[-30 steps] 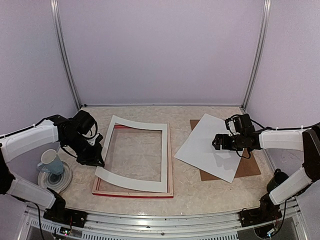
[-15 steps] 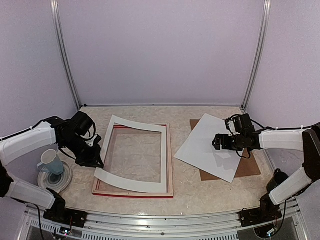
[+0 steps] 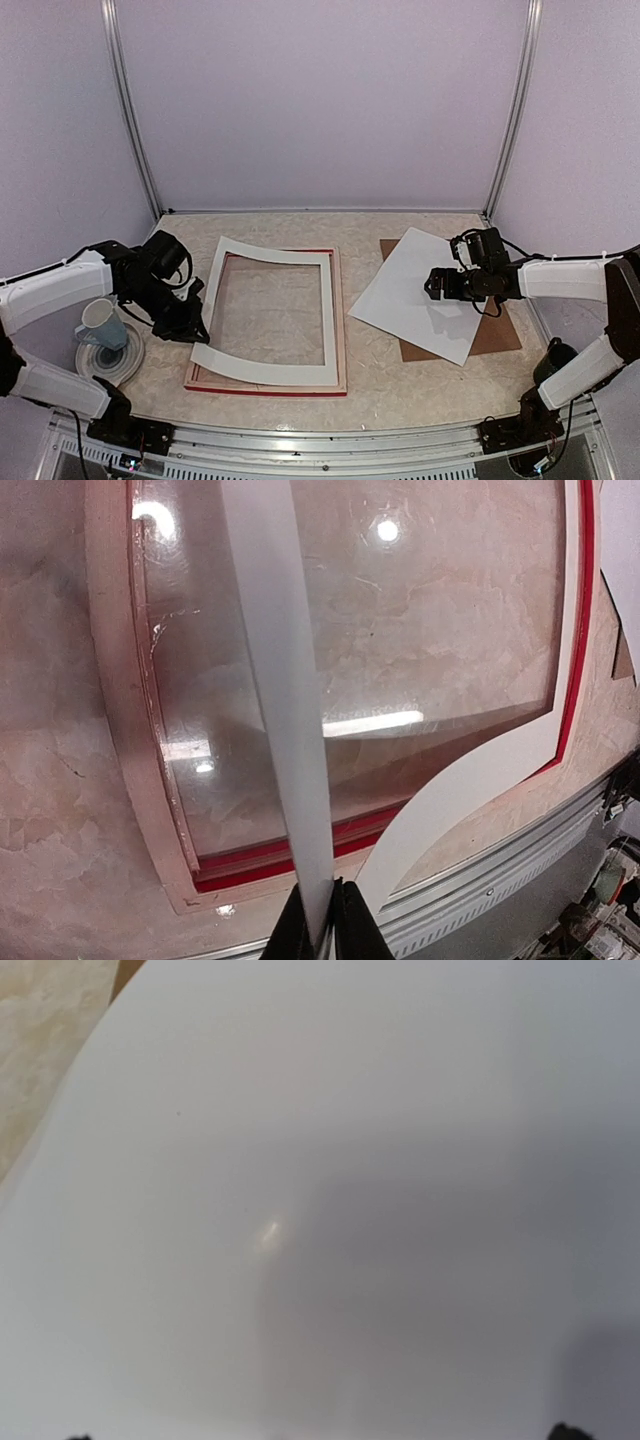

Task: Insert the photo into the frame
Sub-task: Place the mat board on the glass panel.

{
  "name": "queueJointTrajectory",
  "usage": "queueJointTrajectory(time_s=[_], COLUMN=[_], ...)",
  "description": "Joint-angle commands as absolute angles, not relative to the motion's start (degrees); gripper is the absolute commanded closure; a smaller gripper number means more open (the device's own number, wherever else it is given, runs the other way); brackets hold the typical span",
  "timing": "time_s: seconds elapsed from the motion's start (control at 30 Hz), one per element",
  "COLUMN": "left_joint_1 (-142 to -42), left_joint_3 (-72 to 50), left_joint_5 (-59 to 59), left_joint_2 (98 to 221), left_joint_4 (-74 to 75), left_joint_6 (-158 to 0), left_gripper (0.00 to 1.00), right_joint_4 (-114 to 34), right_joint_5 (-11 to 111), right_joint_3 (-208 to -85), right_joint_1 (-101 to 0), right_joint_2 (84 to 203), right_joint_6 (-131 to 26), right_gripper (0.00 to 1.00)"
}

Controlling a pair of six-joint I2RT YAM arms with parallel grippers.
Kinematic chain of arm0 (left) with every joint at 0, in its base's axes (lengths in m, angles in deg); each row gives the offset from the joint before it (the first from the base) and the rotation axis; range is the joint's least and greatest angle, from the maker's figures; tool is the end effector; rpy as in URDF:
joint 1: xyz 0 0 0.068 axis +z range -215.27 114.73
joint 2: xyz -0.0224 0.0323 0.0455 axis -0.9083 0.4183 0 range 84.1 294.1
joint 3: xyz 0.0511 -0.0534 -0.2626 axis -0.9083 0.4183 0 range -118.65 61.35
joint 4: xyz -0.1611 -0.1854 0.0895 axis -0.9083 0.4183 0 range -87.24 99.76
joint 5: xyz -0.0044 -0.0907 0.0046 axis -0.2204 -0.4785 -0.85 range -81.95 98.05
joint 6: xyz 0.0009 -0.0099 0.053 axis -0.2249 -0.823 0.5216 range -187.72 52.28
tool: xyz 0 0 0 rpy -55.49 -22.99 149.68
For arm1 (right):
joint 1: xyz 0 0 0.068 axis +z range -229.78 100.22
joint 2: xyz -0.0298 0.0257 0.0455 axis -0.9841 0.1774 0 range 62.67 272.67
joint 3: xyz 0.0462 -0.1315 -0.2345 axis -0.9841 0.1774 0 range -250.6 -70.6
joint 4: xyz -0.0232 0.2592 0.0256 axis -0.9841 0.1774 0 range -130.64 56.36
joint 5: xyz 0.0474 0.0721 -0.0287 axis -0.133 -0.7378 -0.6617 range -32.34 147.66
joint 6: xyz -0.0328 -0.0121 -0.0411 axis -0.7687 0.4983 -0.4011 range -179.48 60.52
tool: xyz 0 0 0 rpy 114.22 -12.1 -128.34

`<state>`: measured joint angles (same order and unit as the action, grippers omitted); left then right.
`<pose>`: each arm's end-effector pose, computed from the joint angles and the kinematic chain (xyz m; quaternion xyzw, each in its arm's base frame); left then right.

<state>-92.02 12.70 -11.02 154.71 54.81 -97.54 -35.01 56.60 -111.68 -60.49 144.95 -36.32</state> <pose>0.1837 -0.1056 0.2231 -0.0032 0.9769 -0.2094 0.0431 0.2674 0.0943 0.1788 0.0280 0.9294 0.1412 0.3398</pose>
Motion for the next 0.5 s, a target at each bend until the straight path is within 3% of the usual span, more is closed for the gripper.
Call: queueJointTrajectory(time_s=[0.0, 0.47], left_joint_1=[-93.33, -93.57], left_joint_3=[13.44, 9.93], left_joint_5=[-10.66, -0.49], left_joint_2=[156.00, 156.79], left_joint_4=[52.09, 53.83], left_joint_6=[-98.00, -96.78], left_gripper=[0.91, 0.92], right_joint_4=[-35.64, -35.79], right_joint_5=[56.97, 56.45], right_joint_3=[-111.64, -111.48], right_joint_1=[-60.01, -60.01], right_joint_2=[145.10, 145.50], right_joint_6=[-36.87, -36.76], right_gripper=[0.01, 0.01])
